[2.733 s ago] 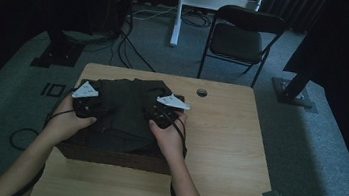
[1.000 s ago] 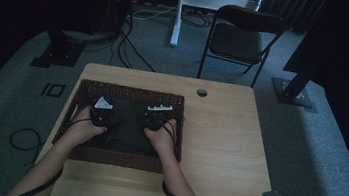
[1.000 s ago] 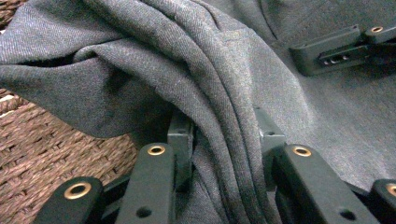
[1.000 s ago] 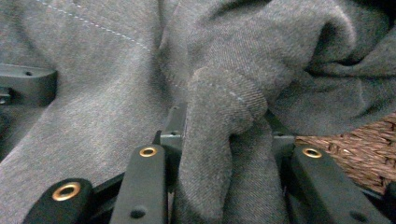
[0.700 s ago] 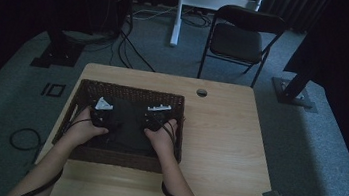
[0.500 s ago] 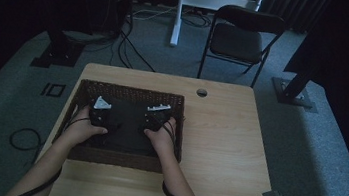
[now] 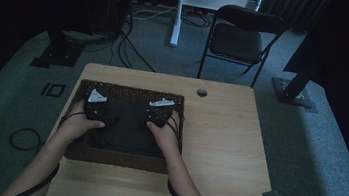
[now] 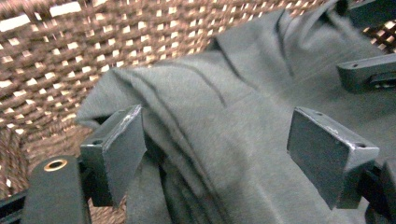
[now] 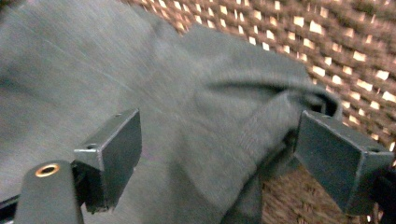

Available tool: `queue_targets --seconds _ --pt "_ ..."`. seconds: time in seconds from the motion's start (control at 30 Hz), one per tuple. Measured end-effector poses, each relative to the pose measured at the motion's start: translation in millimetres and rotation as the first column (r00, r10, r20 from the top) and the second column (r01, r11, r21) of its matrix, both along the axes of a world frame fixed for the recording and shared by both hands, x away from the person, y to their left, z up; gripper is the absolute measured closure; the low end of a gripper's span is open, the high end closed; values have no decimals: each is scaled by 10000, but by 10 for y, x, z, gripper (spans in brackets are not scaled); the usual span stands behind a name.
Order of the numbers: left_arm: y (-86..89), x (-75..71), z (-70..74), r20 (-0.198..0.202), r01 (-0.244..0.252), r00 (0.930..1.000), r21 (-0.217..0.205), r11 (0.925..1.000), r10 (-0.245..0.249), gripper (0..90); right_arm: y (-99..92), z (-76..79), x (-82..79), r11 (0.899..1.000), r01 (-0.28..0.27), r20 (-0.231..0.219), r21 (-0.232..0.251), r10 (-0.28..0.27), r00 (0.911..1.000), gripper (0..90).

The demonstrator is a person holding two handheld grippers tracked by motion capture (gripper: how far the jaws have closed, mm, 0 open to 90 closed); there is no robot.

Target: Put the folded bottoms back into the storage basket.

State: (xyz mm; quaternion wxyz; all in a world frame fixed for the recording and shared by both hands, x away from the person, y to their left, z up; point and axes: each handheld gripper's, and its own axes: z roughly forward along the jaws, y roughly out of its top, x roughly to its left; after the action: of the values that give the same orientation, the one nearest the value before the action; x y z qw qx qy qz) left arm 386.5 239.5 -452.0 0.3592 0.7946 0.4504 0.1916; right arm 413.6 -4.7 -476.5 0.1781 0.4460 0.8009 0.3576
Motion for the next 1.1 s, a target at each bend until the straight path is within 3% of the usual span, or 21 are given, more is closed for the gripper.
queue_targets --seconds 0.07,0.2,0.27,0.37,0.6,0.77,0.97,1.1 --pt "-11 -26 65 -59 2 10000 -323 9995 -4 194 5 56 -10 10000 -38 125 38 37 9999 150" --pt "-12 -77 190 205 -113 9997 -741 9972 128 192 15 156 -35 9994 -251 235 253 245 9994 143" --pt "-8 -107 239 338 -11 9994 -620 9981 32 192 20 203 -58 9988 -461 398 168 454 9982 143" --pt "-4 -156 291 304 73 9995 -828 9965 -48 190 21 271 -91 9977 -650 559 188 639 9964 141" --pt "-28 -272 388 515 515 9975 -735 9960 -478 186 -62 366 -130 9974 -626 734 353 599 9955 141" --pt "-49 -317 452 562 794 9956 -947 9923 -743 186 -133 430 -149 9967 -518 807 625 466 9956 141" --pt "-60 -356 515 761 850 9941 -958 9918 -778 186 -225 532 -184 9948 -554 967 850 471 9942 141" --pt "-64 -395 558 847 781 9940 -1030 9916 -695 186 -385 627 -210 9937 -293 1147 1078 169 9933 142"
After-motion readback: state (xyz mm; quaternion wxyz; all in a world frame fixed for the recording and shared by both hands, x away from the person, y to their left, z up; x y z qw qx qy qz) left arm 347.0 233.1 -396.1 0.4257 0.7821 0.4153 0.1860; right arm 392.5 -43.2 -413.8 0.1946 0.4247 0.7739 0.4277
